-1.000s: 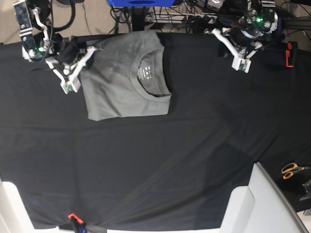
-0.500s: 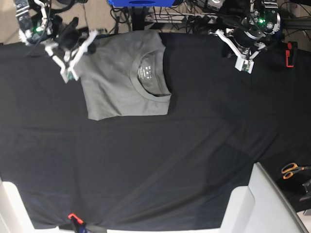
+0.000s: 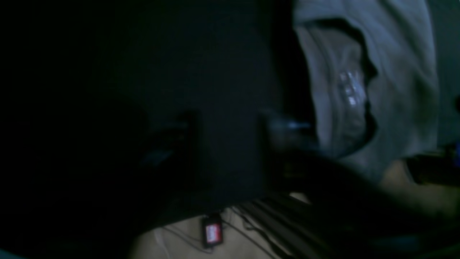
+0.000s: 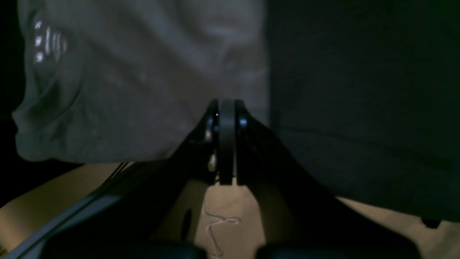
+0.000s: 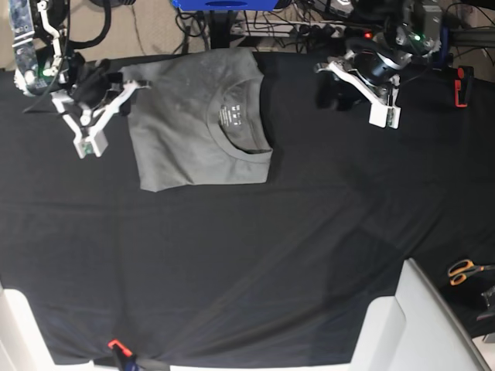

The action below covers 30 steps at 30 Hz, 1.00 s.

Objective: Fold the T-shirt properly

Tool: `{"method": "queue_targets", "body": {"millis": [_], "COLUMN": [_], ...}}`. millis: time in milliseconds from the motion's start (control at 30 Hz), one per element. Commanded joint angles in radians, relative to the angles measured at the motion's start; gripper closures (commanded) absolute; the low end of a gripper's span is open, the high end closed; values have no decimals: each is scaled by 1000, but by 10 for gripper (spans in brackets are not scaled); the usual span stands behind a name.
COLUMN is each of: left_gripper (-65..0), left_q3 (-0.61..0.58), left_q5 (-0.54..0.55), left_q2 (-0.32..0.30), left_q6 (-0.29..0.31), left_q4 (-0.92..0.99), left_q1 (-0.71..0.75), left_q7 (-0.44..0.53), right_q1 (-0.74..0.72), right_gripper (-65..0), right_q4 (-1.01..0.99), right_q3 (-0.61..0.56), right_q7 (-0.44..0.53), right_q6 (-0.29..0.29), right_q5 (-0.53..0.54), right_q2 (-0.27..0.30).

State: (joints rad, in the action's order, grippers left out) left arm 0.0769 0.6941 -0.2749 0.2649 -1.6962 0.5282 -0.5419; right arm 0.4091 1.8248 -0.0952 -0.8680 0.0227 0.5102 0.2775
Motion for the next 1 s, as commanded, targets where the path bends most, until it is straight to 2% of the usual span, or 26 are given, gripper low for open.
{"method": "queue_targets", "body": {"millis": [0, 33, 67, 100, 167, 233, 267, 567, 633, 767, 967], "left_gripper": [-495, -571, -650, -650, -650, -650, -650, -650, -650, -650, -650], "left_q3": [-30, -61, -91, -118, -154, -182, -191, -216, -226, -257, -257], "left_q5": [54, 85, 109, 118, 114, 118, 115, 109, 54, -70, -116], "left_q2": [-7, -14, -16, -17, -10, 7, 22, 93, 116, 179, 230], "left_q6": [17, 29, 72, 126, 273, 359, 383, 393, 393, 393, 393], "left_q4": [0, 18, 44, 68, 133, 198, 227, 446, 473, 528, 629], "left_q1": [-26, -46, -75, -96, -147, -191, -208, -280, -303, -342, -398], "left_q7": [18, 21, 21, 23, 24, 19, 19, 24, 21, 19, 19], "right_q1": [-5, -5, 0, 3, 4, 4, 4, 4, 4, 4, 14], "right_gripper": [-2, -2, -2, -2, -2, -2, -2, -2, -2, -2, -2], "right_q4": [-3, -20, -35, -46, -70, -89, -98, -113, -113, -115, -115], "right_q3": [1, -4, -5, -5, -7, -7, -7, -1, 1, 5, 87], "right_q7": [22, 43, 69, 88, 108, 112, 112, 114, 114, 114, 114], "right_q6": [0, 0, 0, 0, 1, 1, 1, 3, 13, 82, 89], "right_q5": [6, 6, 6, 5, 5, 5, 5, 3, 3, 3, 5], "right_q2": [9, 13, 13, 13, 13, 13, 15, 15, 15, 15, 9]}}
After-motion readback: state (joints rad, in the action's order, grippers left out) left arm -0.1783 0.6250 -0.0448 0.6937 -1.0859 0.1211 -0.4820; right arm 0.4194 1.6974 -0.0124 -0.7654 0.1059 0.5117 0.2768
